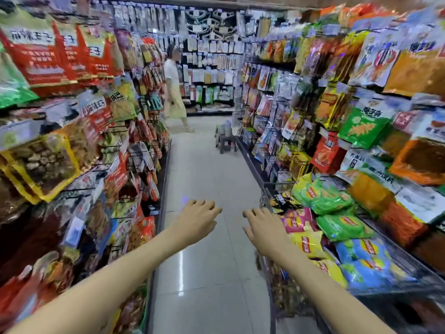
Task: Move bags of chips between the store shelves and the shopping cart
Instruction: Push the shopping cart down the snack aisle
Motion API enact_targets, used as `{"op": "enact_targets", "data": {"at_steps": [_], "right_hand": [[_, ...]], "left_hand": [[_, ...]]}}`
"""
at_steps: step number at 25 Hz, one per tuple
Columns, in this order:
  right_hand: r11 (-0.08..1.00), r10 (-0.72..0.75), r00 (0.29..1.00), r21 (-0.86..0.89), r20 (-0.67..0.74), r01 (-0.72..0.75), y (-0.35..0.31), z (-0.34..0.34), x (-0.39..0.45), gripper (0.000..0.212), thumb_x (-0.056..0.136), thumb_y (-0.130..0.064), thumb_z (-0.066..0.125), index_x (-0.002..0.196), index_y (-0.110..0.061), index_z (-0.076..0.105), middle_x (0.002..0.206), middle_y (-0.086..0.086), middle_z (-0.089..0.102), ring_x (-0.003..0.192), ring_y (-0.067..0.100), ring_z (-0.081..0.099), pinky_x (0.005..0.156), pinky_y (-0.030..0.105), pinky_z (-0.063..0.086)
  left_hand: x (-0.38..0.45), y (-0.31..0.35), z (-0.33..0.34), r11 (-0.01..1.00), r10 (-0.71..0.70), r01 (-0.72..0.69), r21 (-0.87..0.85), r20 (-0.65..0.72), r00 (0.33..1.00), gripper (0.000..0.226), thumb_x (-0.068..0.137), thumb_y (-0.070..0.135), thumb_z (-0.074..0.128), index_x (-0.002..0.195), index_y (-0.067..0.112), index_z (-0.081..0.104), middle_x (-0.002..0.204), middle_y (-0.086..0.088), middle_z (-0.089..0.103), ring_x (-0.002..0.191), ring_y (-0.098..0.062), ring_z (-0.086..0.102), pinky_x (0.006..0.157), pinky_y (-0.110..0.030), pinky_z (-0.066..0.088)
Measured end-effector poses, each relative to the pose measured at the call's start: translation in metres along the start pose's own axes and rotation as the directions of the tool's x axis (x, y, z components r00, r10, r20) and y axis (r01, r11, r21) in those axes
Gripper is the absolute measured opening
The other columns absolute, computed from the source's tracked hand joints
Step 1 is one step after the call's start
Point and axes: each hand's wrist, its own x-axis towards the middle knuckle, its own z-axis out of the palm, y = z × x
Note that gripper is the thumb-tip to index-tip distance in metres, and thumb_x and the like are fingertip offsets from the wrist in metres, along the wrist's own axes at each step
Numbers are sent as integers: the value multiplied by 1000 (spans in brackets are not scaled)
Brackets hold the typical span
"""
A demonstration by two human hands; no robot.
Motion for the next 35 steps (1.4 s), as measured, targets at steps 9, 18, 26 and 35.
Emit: {"op": "enact_targets", "data": {"at_steps": [9,18,26,35], "right_hand": [[991,131,970,-20,207,-129,65,75,109,32,92,-33,59,117,-14,54,107,9,60,104,33,60,70,40,48],[934,357,917,-62,179,-352,219,118,227,44,101,-35,43,141,-16,39,130,7,52,121,31,49,86,40,45],[765,640,726,-116,254,-634,310,141,219,45,101,-35,46,141,-15,42,131,10,54,122,31,51,89,41,46],[331,930,270,-251,251,-910,362,151,201,57,102,-38,40,153,-21,20,147,10,41,134,32,40,100,46,42]], "left_hand": [[151,-30,90,968,199,-182,-173,87,976,35,96,33,52,129,21,53,124,-2,59,109,-30,59,91,-39,42],[385,-13,139,903,345,-333,-272,-3,938,33,96,32,50,126,21,54,116,-3,61,104,-31,63,88,-41,46],[509,54,179,750,602,-603,-272,-96,792,28,82,36,69,106,23,63,91,3,61,77,-23,65,59,-35,50],[619,131,204,393,862,-840,-375,-169,478,37,96,34,51,131,26,51,126,1,57,110,-24,60,81,-36,48]]}}
